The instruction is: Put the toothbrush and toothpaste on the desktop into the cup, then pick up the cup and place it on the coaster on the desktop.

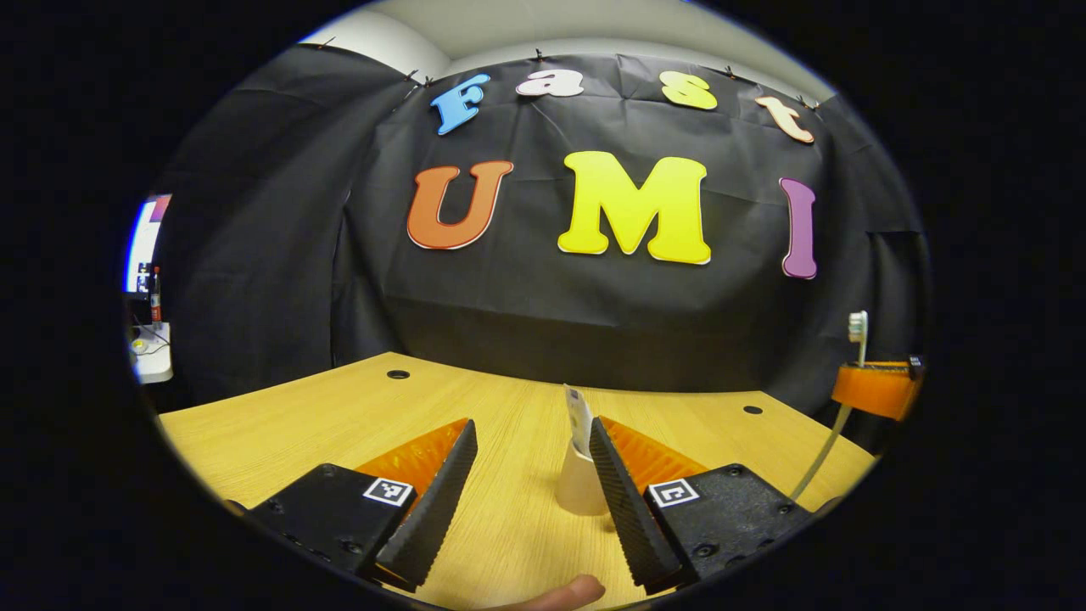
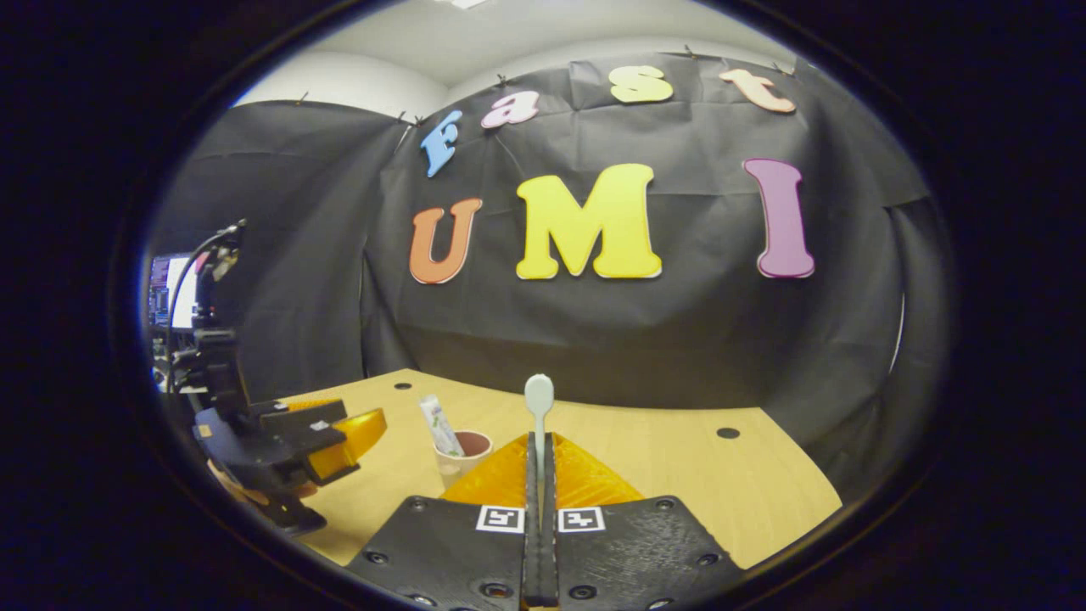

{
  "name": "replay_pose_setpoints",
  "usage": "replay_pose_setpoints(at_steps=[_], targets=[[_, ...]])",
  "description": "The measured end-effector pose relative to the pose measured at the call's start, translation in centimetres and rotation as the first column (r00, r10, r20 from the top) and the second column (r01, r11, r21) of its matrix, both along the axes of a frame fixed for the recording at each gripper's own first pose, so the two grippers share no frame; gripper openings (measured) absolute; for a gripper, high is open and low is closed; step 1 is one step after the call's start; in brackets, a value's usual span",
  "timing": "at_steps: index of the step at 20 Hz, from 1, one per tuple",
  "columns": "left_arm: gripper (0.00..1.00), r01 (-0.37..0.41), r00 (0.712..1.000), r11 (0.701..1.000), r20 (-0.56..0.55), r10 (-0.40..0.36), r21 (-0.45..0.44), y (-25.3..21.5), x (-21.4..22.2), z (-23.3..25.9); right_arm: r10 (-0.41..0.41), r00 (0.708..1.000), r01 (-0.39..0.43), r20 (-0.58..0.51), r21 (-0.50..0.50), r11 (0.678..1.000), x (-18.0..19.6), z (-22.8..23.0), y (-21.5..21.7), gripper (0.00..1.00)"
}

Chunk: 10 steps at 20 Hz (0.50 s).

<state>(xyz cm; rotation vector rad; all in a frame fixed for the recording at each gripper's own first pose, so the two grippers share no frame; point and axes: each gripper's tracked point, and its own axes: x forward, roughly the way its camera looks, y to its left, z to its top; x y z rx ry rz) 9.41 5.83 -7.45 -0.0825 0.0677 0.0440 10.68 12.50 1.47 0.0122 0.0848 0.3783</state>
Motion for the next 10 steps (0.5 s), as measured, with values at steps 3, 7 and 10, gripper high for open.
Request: replay_pose_setpoints(at_steps=[3,7,10], targets=[[0.85,0.004,1.000,1.000,0.012,-0.004,0.003,0.4,-2.7,0.4,0.024,1.000,-0.024,-0.002,0.015,1.000,1.5,1.2,3.3,0.00],[0.85,0.059,0.998,0.998,0.038,-0.059,0.002,-0.3,-5.8,1.2,0.046,0.999,-0.046,0.000,0.025,0.999,4.0,2.7,7.3,0.00],[0.85,0.105,0.994,0.994,0.024,-0.106,0.030,-0.8,-7.5,0.7,0.039,0.999,-0.040,0.019,0.042,0.998,6.0,4.3,9.8,0.00]])
